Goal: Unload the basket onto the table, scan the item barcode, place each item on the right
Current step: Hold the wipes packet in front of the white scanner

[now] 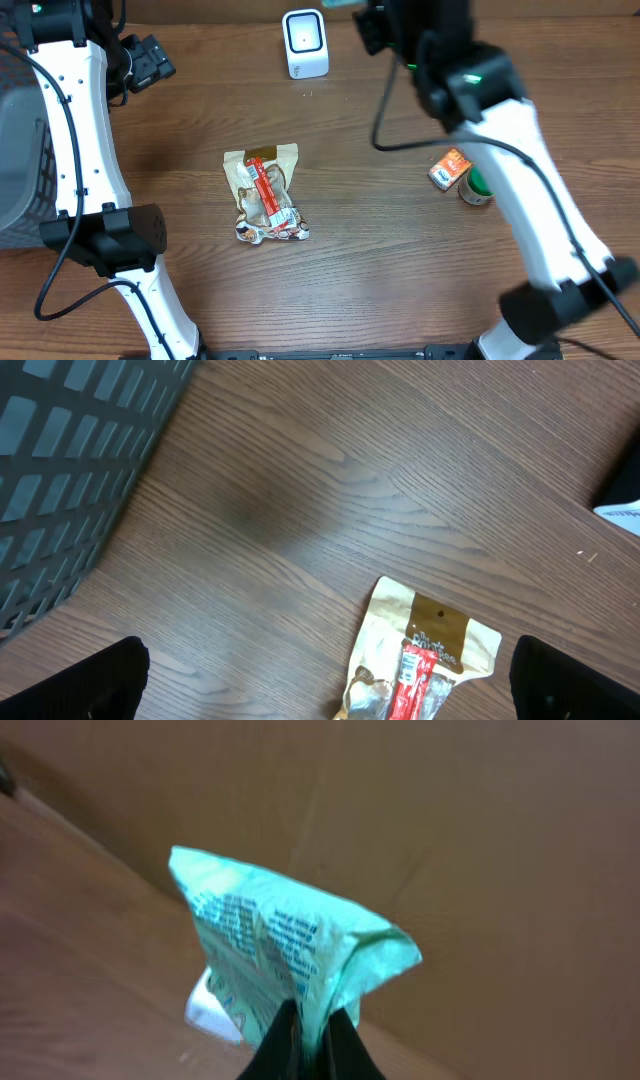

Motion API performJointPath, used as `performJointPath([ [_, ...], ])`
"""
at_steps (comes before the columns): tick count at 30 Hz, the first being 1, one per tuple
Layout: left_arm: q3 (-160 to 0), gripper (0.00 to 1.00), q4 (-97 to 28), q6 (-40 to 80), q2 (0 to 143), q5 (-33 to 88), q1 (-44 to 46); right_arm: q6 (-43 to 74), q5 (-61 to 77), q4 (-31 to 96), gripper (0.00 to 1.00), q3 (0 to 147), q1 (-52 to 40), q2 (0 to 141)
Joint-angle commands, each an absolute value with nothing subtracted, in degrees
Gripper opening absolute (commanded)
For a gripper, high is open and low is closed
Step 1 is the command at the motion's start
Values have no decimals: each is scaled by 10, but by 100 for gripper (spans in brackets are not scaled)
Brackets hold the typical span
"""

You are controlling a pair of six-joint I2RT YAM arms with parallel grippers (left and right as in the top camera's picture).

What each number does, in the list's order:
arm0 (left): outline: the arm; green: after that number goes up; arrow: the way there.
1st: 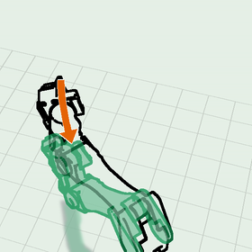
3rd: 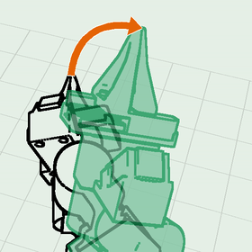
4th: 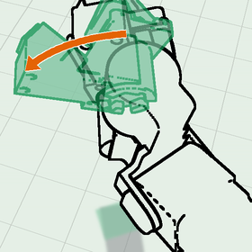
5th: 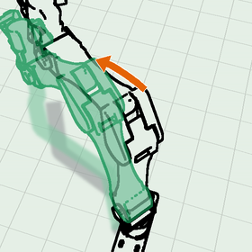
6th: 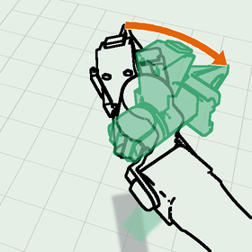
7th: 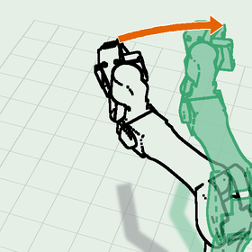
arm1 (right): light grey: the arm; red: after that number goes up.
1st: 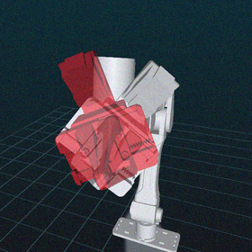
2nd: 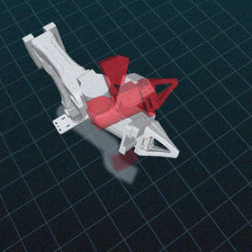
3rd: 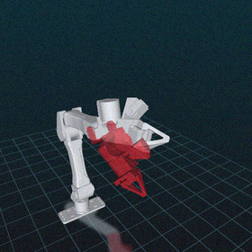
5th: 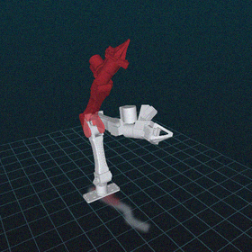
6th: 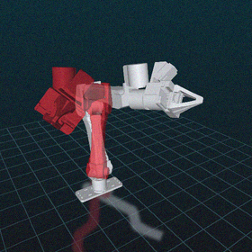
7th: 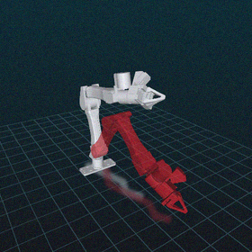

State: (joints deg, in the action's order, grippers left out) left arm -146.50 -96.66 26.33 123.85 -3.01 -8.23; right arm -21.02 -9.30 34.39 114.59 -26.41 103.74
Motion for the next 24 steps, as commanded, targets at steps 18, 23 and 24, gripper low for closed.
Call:
performJointPath([
  [18, -1463, 100, -968, 253, 1237, -30, -78, -464, -378, -32, 4, 1153, -299, 1344],
  [23, -1463, 100, -968, 253, 1237, -30, -78, -500, -385, -90, 4, 1153, -303, 1375],
  [24, -1463, 100, -968, 253, 1237, -30, -78, -500, -383, -91, 3, 1153, -303, 1376],
])
